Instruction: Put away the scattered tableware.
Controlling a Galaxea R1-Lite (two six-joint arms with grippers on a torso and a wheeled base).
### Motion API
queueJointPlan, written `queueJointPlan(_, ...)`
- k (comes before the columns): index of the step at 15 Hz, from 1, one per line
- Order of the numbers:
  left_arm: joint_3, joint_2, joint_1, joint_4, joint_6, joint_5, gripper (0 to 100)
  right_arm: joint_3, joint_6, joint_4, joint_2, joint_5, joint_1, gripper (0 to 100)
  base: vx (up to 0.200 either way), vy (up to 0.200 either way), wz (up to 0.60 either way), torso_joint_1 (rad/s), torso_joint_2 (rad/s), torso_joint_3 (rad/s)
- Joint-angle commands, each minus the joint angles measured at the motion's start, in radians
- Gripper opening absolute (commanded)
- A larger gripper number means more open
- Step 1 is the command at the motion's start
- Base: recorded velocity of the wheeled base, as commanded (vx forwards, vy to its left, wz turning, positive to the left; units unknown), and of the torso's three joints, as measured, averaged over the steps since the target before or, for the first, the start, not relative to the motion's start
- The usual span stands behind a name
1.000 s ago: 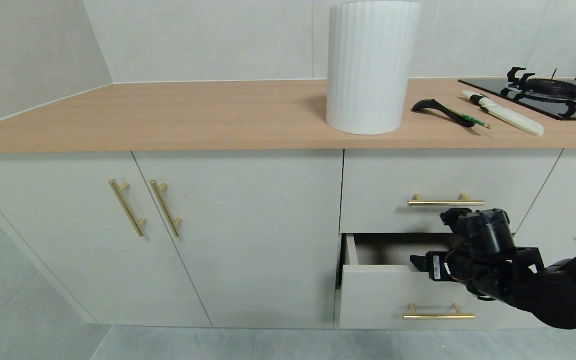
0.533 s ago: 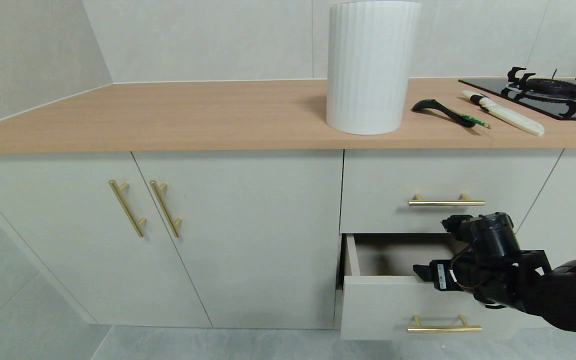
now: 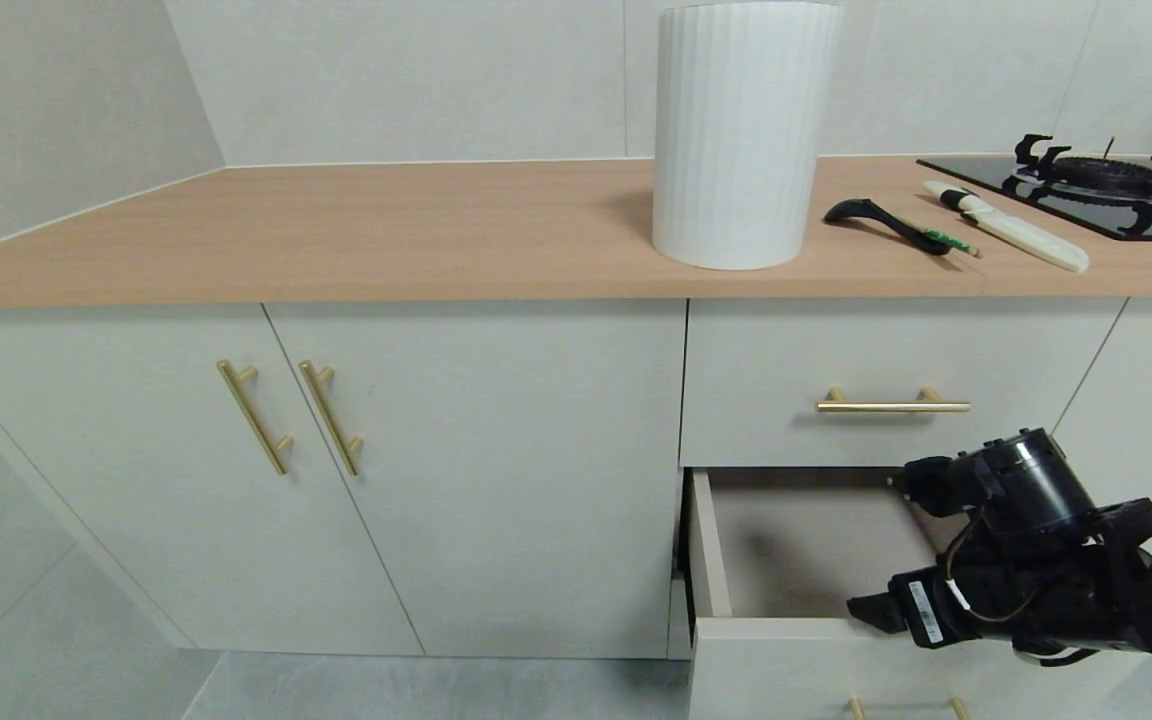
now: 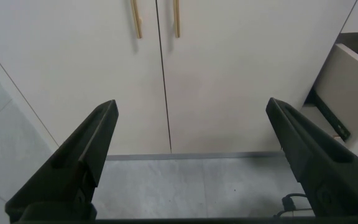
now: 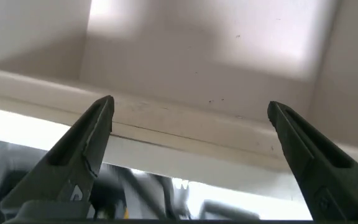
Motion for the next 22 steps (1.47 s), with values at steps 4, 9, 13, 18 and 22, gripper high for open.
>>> queueJointPlan(4,0.000,0.001,0.000,0.000,0.000,0.000,100,0.000,-0.065,0.112,-0.062,0.000,0.025,100,0.000,0.000,0.00,0.000,0.00,0.000)
queueJointPlan(9,0.000,0.001,0.000,0.000,0.000,0.000,100,0.002,-0.151,0.273,-0.091,-0.001,0.051,100,0.000,0.000,0.00,0.000,0.00,0.000)
queueJointPlan(13,0.000,0.001,0.000,0.000,0.000,0.000,100,0.000,-0.206,0.389,-0.134,0.000,0.079,100,0.000,0.000,0.00,0.000,0.00,0.000)
queueJointPlan(18,0.000,0.001,0.000,0.000,0.000,0.000,100,0.005,-0.267,0.458,-0.152,0.007,0.088,100,0.000,0.000,0.00,0.000,0.00,0.000)
queueJointPlan(22,0.000,0.001,0.000,0.000,0.000,0.000,100,-0.087,-0.051,0.357,-0.163,0.007,0.087,100,0.000,0.000,0.00,0.000,0.00,0.000)
